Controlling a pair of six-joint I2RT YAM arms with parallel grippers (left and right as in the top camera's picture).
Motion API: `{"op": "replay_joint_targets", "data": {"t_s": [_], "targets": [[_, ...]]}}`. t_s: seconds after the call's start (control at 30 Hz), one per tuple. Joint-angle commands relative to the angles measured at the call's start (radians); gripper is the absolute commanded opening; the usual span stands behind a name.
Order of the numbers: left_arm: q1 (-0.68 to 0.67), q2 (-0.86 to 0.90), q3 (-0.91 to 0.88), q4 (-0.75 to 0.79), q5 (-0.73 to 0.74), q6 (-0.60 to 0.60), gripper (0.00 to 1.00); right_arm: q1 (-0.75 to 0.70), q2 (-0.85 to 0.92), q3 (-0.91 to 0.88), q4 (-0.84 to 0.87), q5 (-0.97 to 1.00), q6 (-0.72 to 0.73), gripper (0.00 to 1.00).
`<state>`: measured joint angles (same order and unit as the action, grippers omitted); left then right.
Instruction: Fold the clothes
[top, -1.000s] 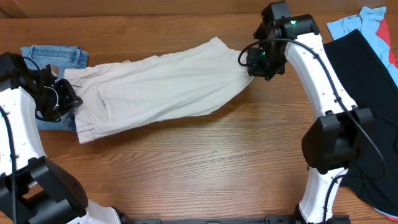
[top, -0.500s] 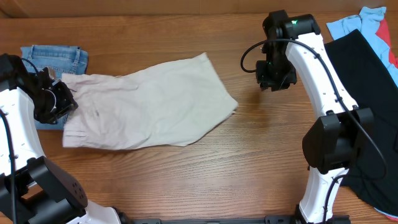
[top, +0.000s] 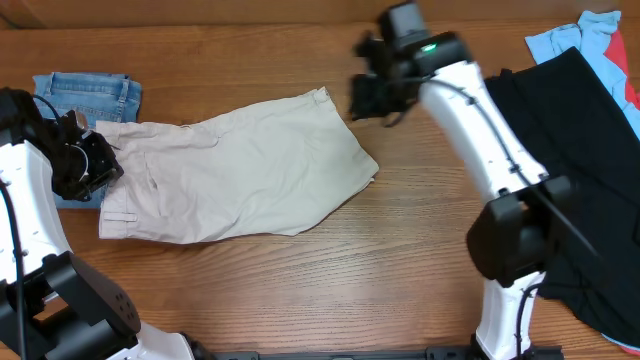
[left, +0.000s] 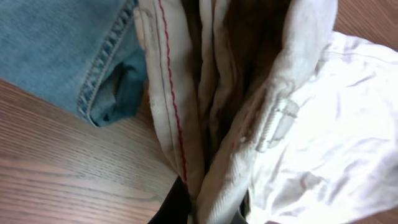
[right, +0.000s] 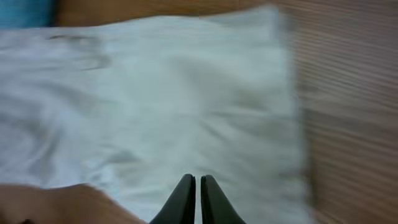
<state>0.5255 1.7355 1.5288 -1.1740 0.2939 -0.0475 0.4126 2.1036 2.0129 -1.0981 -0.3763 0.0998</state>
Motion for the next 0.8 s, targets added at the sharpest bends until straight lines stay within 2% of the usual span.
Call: {"op": "replay_joint_targets", "data": {"t_s": [0.0,0.27,0.43,0.63,0.77], "targets": [[0.002,-0.017,0.096,-0.041,0.056,0.026,0.04,0.106,0.026,0.002,0.068,-0.126,0.026,0.08],[0.001,-0.017,0.229,-0.137,0.149,0.025,0.04,0.256,0.171,0.002,0.164,-0.128,0.111,0.06],[-0.014,-0.017,0.23,-0.137,0.152,0.021,0.04,0.312,0.271,0.002,0.184,-0.274,0.111,0.05],[-0.066,-0.017,0.23,-0.127,0.152,-0.003,0.04,0.365,0.295,0.002,0.23,-0.299,0.115,0.05],[-0.106,-0.017,0.23,-0.112,0.152,-0.06,0.04,0.38,0.296,0.002,0.255,-0.292,0.118,0.05]]}}
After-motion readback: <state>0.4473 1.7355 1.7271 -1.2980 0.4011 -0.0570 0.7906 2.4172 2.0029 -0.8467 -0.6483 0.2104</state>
